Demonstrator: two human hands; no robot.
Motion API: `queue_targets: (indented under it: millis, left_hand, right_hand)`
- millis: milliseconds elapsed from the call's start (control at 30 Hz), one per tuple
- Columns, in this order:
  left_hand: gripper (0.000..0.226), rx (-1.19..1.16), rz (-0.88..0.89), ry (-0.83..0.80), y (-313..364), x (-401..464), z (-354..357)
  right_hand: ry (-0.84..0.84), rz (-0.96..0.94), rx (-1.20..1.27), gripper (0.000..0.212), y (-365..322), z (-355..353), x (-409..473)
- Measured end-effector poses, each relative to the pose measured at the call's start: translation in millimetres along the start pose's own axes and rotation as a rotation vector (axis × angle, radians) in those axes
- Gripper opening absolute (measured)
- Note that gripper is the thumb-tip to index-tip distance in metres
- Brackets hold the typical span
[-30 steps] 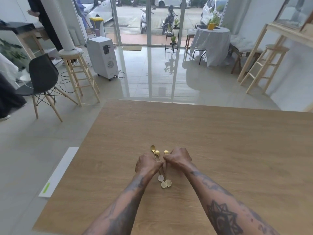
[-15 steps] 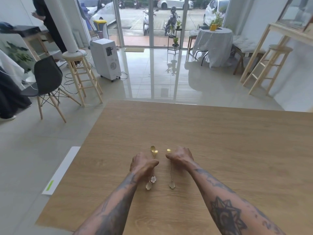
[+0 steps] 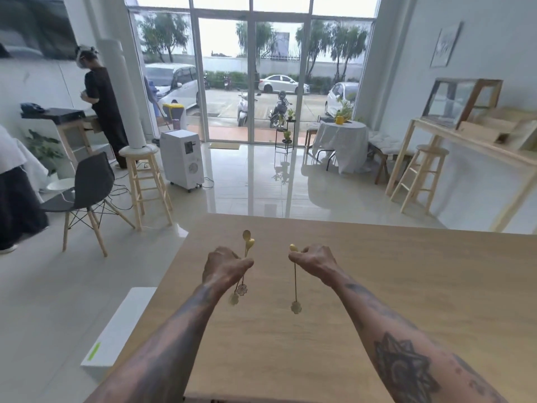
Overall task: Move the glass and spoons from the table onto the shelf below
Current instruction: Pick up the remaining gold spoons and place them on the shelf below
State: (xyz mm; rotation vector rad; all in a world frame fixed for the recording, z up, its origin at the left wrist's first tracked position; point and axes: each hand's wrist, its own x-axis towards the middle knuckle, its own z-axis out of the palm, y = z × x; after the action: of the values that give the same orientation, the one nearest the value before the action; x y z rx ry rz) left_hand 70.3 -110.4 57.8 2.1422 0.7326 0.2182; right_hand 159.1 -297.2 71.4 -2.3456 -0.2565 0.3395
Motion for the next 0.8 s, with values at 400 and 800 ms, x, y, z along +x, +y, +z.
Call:
queue_targets:
  millis: [400,800]
  left_hand:
    - [0.025,-0.02,0.146,0.067,-32,-138,-130]
    - [0.034,0.019,-0.043,-0.013,-172,-211,-103]
  right_hand:
    - [0.081,-0.149,0.105,0.049,-82,21,-179]
    - [-0.117,0.02,0.04,0.027,-15,145,-250]
